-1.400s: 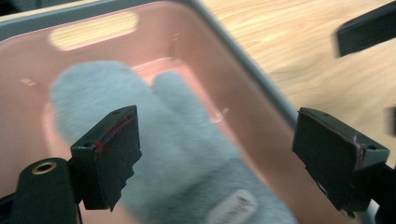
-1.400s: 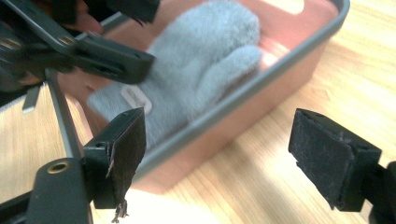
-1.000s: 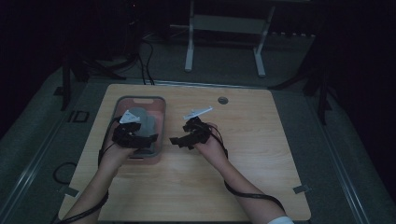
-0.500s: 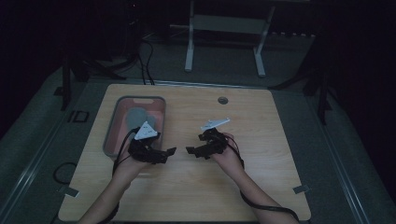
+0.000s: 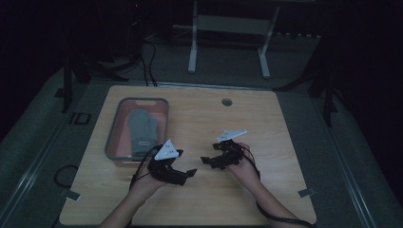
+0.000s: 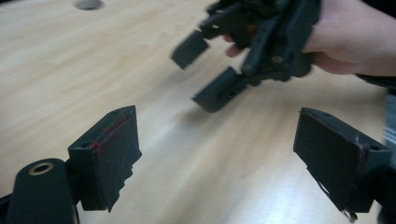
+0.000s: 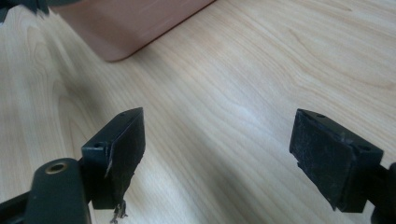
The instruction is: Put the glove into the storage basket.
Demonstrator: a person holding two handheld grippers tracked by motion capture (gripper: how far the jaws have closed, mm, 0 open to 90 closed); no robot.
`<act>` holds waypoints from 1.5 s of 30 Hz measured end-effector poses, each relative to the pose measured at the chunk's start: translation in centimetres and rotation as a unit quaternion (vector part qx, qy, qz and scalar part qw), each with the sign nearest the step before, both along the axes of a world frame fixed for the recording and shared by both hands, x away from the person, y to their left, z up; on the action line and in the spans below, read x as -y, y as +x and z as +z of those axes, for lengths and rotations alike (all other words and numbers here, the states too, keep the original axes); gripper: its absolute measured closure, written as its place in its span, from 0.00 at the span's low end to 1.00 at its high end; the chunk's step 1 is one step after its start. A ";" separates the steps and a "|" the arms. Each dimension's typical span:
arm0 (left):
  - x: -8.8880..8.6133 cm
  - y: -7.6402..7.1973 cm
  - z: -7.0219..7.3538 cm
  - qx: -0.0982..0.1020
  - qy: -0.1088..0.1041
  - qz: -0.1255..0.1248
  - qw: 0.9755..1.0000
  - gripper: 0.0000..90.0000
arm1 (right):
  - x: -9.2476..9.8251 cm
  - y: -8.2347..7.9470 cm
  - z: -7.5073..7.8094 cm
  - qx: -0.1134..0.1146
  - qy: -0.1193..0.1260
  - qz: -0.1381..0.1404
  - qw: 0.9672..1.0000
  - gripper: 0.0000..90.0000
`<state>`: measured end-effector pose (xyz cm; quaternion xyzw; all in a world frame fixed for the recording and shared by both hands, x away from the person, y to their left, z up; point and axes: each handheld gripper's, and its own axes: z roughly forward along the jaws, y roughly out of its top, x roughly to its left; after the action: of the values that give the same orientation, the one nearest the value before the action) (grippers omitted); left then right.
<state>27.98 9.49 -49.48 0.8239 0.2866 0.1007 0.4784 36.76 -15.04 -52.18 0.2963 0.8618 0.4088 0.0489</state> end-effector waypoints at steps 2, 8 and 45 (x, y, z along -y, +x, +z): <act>0.4 -0.2 -0.5 0.001 0.000 -0.007 1.000 0.17 | 0.4 -0.2 -0.3 0.007 -0.003 0.001 1.000 0.20; 1.1 -0.7 -2.0 -0.011 -0.003 -0.021 1.000 0.17 | 1.8 -0.9 -1.2 0.014 0.002 0.013 1.000 0.19; 2.2 -1.6 -6.1 -0.013 -0.022 -0.040 0.999 0.17 | 6.2 -3.8 -4.0 0.085 0.000 0.013 0.996 0.19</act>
<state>26.39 7.34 -55.56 0.8252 0.2622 0.0644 0.4961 32.98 -21.28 -56.13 0.2491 0.8583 0.4333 0.1161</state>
